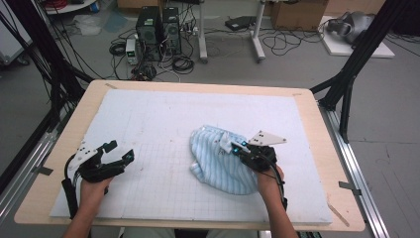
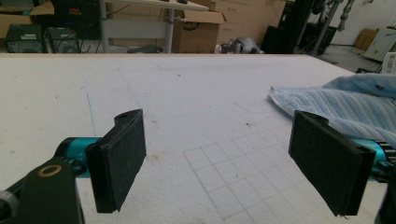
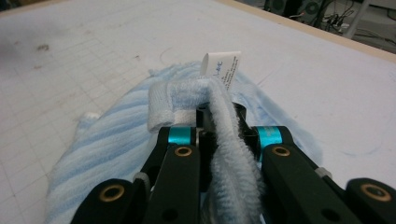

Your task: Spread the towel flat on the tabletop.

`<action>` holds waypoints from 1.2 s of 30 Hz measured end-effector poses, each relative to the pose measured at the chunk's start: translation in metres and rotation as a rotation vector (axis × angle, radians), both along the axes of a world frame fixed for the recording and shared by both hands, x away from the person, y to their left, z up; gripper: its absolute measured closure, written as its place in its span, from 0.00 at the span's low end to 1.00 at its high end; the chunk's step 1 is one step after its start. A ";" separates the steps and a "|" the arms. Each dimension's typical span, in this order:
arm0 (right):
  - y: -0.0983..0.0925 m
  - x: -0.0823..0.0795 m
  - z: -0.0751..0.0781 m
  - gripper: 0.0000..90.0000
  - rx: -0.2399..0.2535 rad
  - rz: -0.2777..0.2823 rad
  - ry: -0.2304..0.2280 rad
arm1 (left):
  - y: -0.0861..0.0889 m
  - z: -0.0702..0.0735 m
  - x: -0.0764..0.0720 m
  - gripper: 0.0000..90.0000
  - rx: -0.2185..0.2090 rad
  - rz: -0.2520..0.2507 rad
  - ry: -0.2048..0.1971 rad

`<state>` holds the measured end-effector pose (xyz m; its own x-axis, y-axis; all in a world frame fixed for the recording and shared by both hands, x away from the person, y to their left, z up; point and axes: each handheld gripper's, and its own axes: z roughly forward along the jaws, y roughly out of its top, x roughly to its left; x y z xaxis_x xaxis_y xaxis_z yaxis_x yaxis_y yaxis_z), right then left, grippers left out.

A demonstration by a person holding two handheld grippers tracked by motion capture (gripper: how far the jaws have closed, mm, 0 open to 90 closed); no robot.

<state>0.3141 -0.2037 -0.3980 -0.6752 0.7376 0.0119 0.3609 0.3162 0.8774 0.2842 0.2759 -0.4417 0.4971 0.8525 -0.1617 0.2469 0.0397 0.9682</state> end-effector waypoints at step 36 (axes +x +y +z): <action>-0.006 0.057 0.000 0.28 -0.044 -0.224 0.123 | -0.015 0.000 0.002 0.21 0.018 -0.056 0.007</action>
